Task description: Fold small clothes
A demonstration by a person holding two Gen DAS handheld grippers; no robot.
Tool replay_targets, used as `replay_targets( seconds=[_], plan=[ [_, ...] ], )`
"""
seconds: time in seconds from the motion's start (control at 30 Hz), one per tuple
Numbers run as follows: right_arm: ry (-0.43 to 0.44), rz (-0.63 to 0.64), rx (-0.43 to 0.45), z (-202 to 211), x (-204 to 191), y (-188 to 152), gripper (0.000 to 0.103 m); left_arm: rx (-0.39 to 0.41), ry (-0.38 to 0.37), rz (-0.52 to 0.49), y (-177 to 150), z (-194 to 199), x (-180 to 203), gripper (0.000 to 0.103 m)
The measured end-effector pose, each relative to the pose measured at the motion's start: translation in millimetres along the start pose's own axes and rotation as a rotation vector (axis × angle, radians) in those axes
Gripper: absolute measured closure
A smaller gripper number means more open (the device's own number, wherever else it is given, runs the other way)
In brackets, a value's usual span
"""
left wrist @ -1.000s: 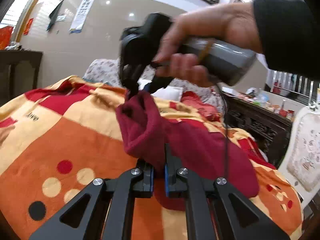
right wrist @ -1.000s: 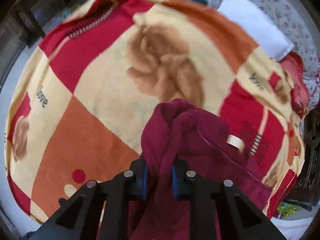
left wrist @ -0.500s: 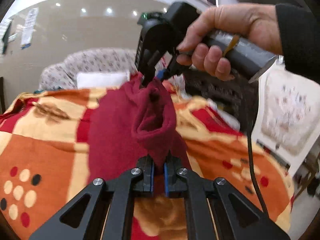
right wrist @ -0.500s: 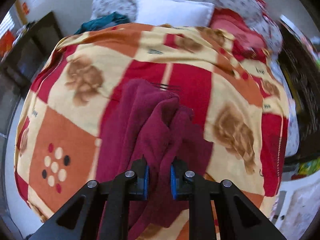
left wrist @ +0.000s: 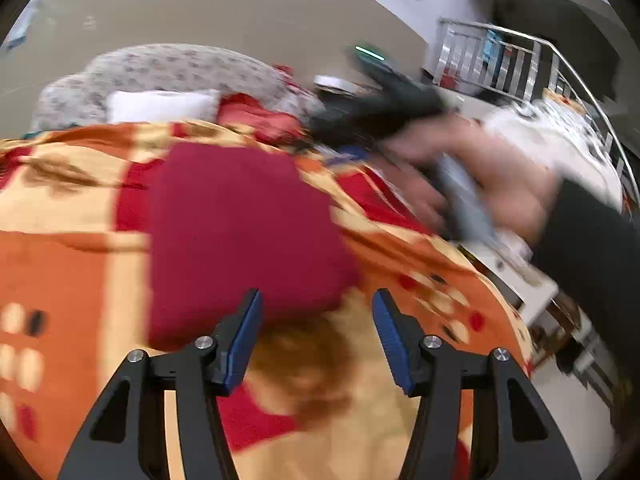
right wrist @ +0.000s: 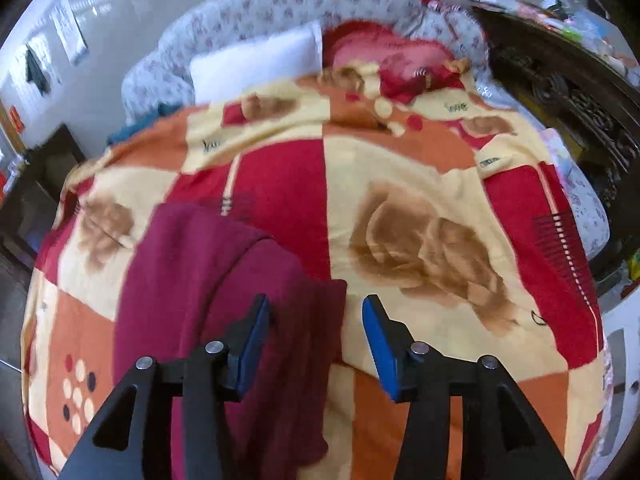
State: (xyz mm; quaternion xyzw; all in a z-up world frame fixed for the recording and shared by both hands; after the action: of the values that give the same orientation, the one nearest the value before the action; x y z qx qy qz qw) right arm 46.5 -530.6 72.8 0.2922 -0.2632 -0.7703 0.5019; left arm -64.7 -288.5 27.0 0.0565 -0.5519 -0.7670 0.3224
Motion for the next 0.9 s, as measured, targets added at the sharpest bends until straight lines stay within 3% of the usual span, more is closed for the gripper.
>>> replay_targets(
  seconds=[0.03, 0.07, 0.13, 0.2, 0.3, 0.47, 0.5, 0.53, 0.6, 0.67, 0.73, 0.77, 0.83, 0.9],
  plan=[
    [0.06, -0.002, 0.009, 8, -1, -7, 0.021, 0.014, 0.02, 0.013, 10, 4, -14, 0.042],
    [0.13, -0.007, 0.009, 16, -2, -20, 0.016, 0.041, 0.061, 0.03, 22, 7, -33, 0.04],
    [0.187, -0.02, 0.026, 24, 0, -42, 0.012, 0.072, 0.134, 0.06, 39, 1, -70, 0.032],
    [0.235, -0.055, 0.039, 24, 4, -61, 0.012, 0.005, 0.15, 0.147, 41, -24, -110, 0.032],
    [0.27, -0.141, 0.059, 11, 16, -81, 0.009, -0.135, 0.044, 0.376, 23, -67, -158, 0.032],
    [0.437, -0.279, 0.028, -22, 31, -90, 0.009, -0.139, -0.174, 0.575, 10, -93, -168, 0.032],
    [0.46, -0.297, 0.022, -25, 31, -93, 0.011, -0.151, -0.196, 0.585, 10, -98, -166, 0.032],
    [0.534, -0.337, 0.004, -32, 32, -97, 0.021, -0.164, -0.189, 0.573, 9, -103, -164, 0.032],
    [0.613, -0.37, 0.014, -33, 31, -104, 0.025, -0.174, -0.188, 0.538, 10, -107, -157, 0.032],
    [0.629, -0.38, 0.026, -35, 32, -109, 0.025, -0.18, -0.175, 0.539, 11, -111, -154, 0.036],
    [0.642, -0.408, 0.027, -38, 33, -113, 0.028, -0.178, -0.143, 0.555, 10, -105, -148, 0.056],
    [0.638, -0.403, 0.04, -36, 31, -114, 0.032, -0.175, -0.143, 0.555, 12, -103, -146, 0.061],
    [0.626, -0.379, 0.052, -31, 23, -113, 0.052, -0.167, -0.116, 0.508, 20, -92, -139, 0.068],
    [0.625, -0.364, 0.059, -24, 16, -110, 0.057, -0.164, -0.119, 0.5, 31, -84, -138, 0.069]
  ],
)
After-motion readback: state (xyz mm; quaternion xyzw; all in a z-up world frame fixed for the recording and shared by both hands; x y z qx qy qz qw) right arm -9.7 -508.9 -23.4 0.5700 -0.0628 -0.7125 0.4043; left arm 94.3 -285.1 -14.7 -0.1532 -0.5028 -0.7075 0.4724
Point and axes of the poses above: each gripper's, at about its wrist camera, not at the fingertips, and z roughly against the way its jaws point, x to its right, y to its top, the point moved 3 cm from there along -z, roughly the way its jaws point, and after that the axes turned 6 degrees about x, right-handed, at the moved point
